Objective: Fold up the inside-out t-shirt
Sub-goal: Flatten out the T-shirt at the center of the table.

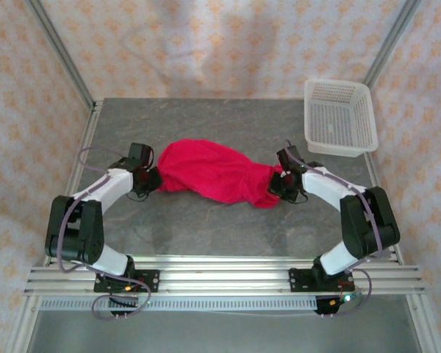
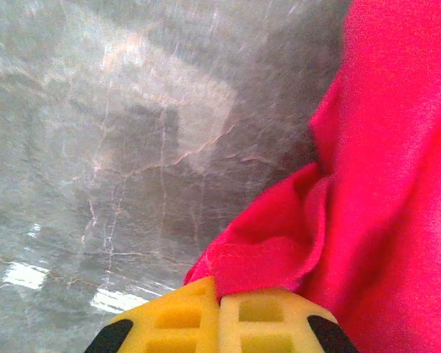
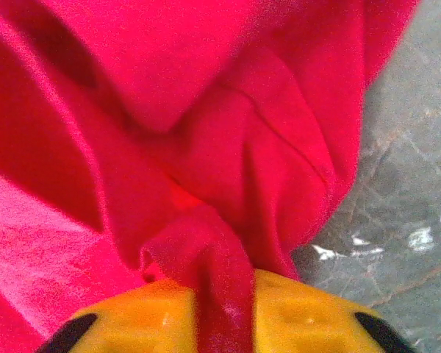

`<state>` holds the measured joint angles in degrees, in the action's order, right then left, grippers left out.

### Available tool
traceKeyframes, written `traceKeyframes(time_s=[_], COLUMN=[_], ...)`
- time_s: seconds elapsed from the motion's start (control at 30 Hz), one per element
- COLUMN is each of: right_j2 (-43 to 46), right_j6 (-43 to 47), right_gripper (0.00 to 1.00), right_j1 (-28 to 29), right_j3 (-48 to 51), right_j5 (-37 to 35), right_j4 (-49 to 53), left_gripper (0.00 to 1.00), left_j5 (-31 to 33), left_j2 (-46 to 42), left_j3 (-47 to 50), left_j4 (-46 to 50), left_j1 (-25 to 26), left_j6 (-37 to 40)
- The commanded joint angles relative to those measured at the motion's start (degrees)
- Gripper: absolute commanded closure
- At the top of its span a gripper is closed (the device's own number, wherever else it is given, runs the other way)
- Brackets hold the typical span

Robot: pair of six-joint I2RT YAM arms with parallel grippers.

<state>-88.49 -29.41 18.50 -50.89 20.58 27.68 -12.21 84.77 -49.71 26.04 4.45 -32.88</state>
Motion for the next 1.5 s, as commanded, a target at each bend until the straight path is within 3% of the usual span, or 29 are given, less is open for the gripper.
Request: traceKeyframes(time_s=[0.0,0.03,0.23,0.5,0.6,0.87,0.97,1.1,1.3,1.47], right_j2=[0.7,1.4,5.4,12.6,13.8,19.0,22.2,22.9,17.3,14.3], right_j6=[0.7,1.1,4.7,5.0,5.2,4.2,2.0,-0.9,-2.6,-1.6], right_gripper=[0.95,1.0,1.0,1.0,1.0,1.0,1.0,1.0,1.0,1.0], right_j1=[0.3,0.3,-3.5,-14.6,-15.5,-15.6,-15.6,-15.6,-15.5,-15.6], right_j3=[-5.0,-7.3,-25.6,-44.9,-50.3,-58.3,-53.0,-37.8,-24.1,-19.1], right_j5=[-1.7,-2.6,-7.4,-7.4,-6.9,-5.0,-2.4,0.7,2.1,-2.0], right_j4=[2.1,3.8,14.0,18.9,21.0,24.2,20.5,15.2,8.9,7.2], left_gripper=[1.0,1.0,1.0,1.0,1.0,1.0,1.0,1.0,1.0,1.0], left_j5=[3.4,3.4,1.8,-10.4,-13.2,-13.3,-17.7,-19.9,-13.9,-8.9], left_j2=[-5.2,-6.8,-14.4,-15.9,-15.0,-18.1,-17.8,-15.8,-2.1,6.1], left_j3=[-5.4,-7.2,-22.1,-35.7,-40.2,-53.5,-55.0,-44.7,-37.0,-35.7], left_j4=[5.5,6.6,9.9,4.9,5.9,11.4,11.2,7.1,10.1,8.2], left_j1=[-0.7,-1.0,-8.2,-23.7,-24.8,-25.5,-25.5,-22.9,-12.7,-11.0], left_j6=[1.6,1.7,0.5,-9.3,-9.9,-7.4,-8.4,-8.3,0.7,1.9])
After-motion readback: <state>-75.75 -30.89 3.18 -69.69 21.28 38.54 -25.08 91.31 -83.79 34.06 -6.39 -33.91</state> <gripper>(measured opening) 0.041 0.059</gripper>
